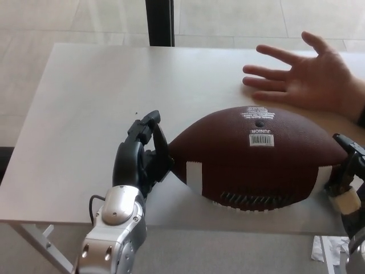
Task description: The robot uses both its hands to grab the left and right ends of a football kept in the middle of the desk infront of it, lifts it up and places it in the palm of a person
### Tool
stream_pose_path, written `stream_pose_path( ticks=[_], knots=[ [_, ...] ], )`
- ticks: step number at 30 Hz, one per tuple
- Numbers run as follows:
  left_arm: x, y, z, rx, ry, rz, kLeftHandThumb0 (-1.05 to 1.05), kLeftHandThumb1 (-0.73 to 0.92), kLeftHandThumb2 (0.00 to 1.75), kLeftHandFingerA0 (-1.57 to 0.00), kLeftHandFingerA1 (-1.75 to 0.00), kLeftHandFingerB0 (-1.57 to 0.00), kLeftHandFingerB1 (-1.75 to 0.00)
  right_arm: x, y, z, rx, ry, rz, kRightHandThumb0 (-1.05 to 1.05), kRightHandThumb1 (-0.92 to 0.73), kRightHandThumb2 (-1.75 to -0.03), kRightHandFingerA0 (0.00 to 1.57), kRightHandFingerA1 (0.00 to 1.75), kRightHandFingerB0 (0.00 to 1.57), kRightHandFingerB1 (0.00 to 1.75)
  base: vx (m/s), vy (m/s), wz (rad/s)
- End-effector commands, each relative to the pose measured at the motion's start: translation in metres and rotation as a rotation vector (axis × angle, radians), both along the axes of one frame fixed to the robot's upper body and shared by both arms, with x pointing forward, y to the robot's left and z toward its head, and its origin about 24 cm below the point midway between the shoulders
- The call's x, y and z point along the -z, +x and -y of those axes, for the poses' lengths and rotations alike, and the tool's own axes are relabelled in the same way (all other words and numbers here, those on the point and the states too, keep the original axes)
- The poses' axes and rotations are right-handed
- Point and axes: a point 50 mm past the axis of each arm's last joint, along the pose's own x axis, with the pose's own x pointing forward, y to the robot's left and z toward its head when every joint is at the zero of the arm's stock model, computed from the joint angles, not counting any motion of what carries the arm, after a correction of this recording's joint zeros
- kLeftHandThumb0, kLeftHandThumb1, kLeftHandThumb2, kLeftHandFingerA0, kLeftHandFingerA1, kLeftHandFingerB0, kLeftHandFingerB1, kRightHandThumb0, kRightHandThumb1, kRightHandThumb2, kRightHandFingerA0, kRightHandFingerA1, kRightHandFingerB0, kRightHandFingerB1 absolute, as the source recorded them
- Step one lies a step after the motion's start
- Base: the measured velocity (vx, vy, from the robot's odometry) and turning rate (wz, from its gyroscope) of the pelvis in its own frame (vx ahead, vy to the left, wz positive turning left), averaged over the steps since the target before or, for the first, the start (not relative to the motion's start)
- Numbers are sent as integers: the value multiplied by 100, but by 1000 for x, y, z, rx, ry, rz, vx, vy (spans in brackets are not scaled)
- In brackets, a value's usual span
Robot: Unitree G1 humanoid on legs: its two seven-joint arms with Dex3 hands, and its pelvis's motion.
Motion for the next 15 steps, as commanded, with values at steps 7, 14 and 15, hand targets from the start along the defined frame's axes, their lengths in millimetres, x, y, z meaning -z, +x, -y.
stream_pose_path(
  ticks=[7, 14, 15],
  knots=[
    [20, -31, 93, 70, -322, -246, -91, 92, 133, -20, -61, -6, -17, -23, 15, -1, 7, -18, 63, -89, -71, -109, 64, 57, 42, 49, 0, 0, 0],
    [13, -23, 97, 63, -356, -230, -92, 92, 136, -26, -66, -5, -11, -37, 21, -16, -112, -55, 142, -93, -68, -109, 63, 58, 44, 49, 0, 0, 0],
    [13, -21, 96, 56, -355, -233, -97, 92, 102, -23, -65, -6, -24, -40, 22, -17, -137, -85, 148, -95, -71, -110, 63, 58, 43, 49, 0, 0, 0]
  ],
)
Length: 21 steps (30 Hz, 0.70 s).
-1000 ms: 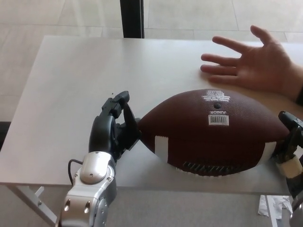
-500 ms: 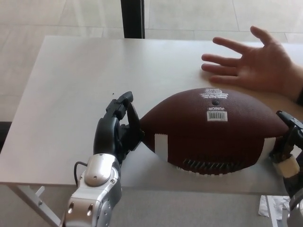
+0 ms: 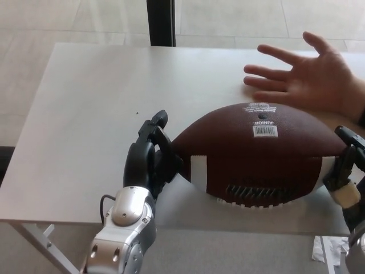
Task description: The robot uses both its hands to grab the left and right ends of a football kept in the middle of the desk infront of it, lifts it up and places it in the palm of a person
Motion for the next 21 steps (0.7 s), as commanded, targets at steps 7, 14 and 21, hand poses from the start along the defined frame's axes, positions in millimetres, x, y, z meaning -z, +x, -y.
stream_pose_path(
  ticks=[7, 14, 21],
  knots=[
    [17, -19, 84, 7, -308, -276, -96, 92, 102, -32, -78, -8, -26, -45, 22, -25, -272, -232, 174, -92, -86, -67, 67, 46, 53, 36, 0, 0, 0],
    [16, -17, 92, 3, -347, -298, -86, 91, 130, -38, -76, -7, -29, -39, 23, -37, -320, -181, 158, -93, -84, -66, 74, 50, 58, 37, 0, 0, 0],
    [16, -10, 93, -22, -379, -314, -83, 92, 134, -84, -131, -23, -80, -30, 23, -53, -369, -110, 117, -90, -64, -108, 68, 62, 52, 52, 0, 0, 0]
  ],
)
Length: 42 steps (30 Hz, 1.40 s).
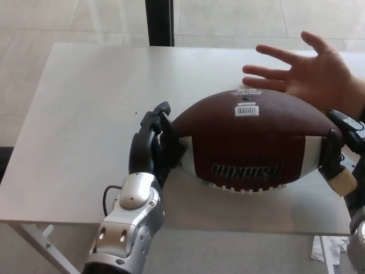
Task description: The robot uses both its hands to grab the left and right ends of a football kept in the middle of the desk infront of it, lifts it up and places it in the palm of a person
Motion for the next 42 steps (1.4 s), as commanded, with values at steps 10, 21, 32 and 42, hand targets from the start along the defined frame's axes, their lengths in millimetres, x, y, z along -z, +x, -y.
stream_pose_path(
  ticks=[10, 21, 32, 42],
  knots=[
    [34, -40, 92, 78, -254, -306, -70, 92, 87, -16, -70, -3, -29, 4, 14, -72, -449, 32, -66, -98, -65, -85, 66, 61, 48, 43, 0, 0, 0],
    [44, -59, 118, 209, -291, -362, -79, 92, 93, -28, -76, -10, -34, 12, 13, -114, -565, 47, -93, -88, -66, -109, 62, 64, 41, 50, 0, 0, 0],
    [44, -67, 128, 223, -259, -357, -75, 92, 98, -30, -80, -9, -34, 13, 11, -127, -585, 38, -99, -99, -69, -90, 61, 65, 46, 46, 0, 0, 0],
    [11, -45, 130, 281, -333, -225, -77, 92, 107, -29, -75, -8, -36, -12, 21, -125, -519, 159, -61, -88, -84, -67, 74, 58, 54, 37, 0, 0, 0]
  ],
)
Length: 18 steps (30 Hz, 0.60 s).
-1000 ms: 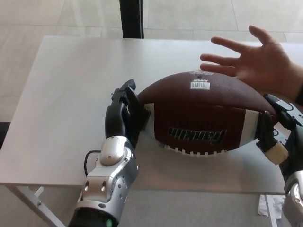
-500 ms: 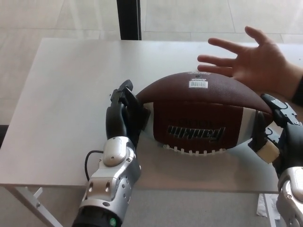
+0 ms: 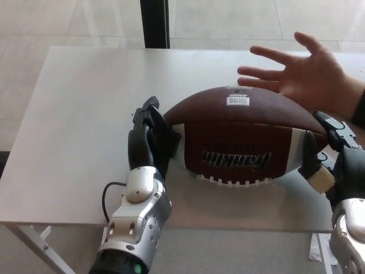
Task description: The robot uses both its hands to grab the left and right ends of a football kept in the middle of the desk infront of it, lifts it up and places it in the palm of a person
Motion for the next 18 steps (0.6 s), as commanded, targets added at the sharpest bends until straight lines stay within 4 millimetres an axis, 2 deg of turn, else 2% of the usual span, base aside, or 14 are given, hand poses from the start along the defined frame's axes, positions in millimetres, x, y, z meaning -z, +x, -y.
stream_pose_path(
  ticks=[1, 3, 4, 5, 6, 7, 8, 9, 10, 13, 15, 18],
  knots=[
    [-4, -50, 128, 414, -277, -173, -77, 92, 110, -28, -77, -7, -35, -26, 10, -106, -477, 227, -8, -85, -66, -109, 69, 65, 45, 51, 0, 0, 0],
    [-23, -38, 128, 438, -282, -114, -78, 92, 110, -24, -74, -6, -32, -42, 18, -105, -466, 252, 25, -87, -65, -107, 75, 66, 49, 52, 0, 0, 0],
    [-28, -36, 128, 438, -286, -106, -78, 92, 109, -27, -76, -6, -31, -47, 20, -105, -461, 254, 32, -89, -83, -67, 80, 56, 55, 38, 0, 0, 0],
    [-32, -33, 128, 435, -289, -100, -78, 92, 109, -27, -76, -6, -31, -50, 22, -105, -458, 258, 38, -89, -83, -67, 80, 56, 55, 38, 0, 0, 0],
    [-37, -30, 128, 434, -286, -84, -76, 92, 107, -26, -75, -6, -30, -55, 24, -105, -460, 258, 61, -92, -66, -86, 74, 59, 52, 46, 0, 0, 0],
    [-44, -24, 127, 449, -283, -61, -77, 92, 113, -21, -73, -3, -27, -63, 27, -105, -447, 268, 83, -92, -65, -85, 74, 58, 54, 46, 0, 0, 0],
    [-50, -21, 127, 449, -286, -55, -78, 92, 111, -23, -76, -4, -30, -68, 29, -105, -440, 266, 92, -92, -65, -85, 73, 58, 54, 46, 0, 0, 0],
    [-56, -18, 127, 450, -286, -45, -77, 92, 112, -23, -75, -5, -31, -75, 32, -105, -430, 271, 100, -88, -82, -66, 79, 53, 58, 37, 0, 0, 0],
    [-62, -14, 125, 453, -294, -27, -76, 92, 113, -19, -75, -4, -29, -81, 35, -105, -428, 275, 111, -87, -83, -66, 76, 54, 56, 37, 0, 0, 0],
    [-75, -6, 123, 451, -300, 2, -76, 92, 109, -22, -77, -4, -32, -97, 41, -105, -424, 279, 133, -87, -83, -67, 71, 53, 53, 36, 0, 0, 0],
    [-79, -2, 121, 467, -311, 8, -76, 92, 110, -19, -76, -3, -26, -103, 42, -105, -410, 293, 137, -86, -83, -66, 71, 53, 53, 36, 0, 0, 0],
    [-82, 3, 117, 458, -299, 5, -75, 92, 105, -20, -70, -4, -28, -110, 44, -106, -403, 303, 140, -82, -85, -66, 70, 56, 49, 37, 0, 0, 0]
  ],
)
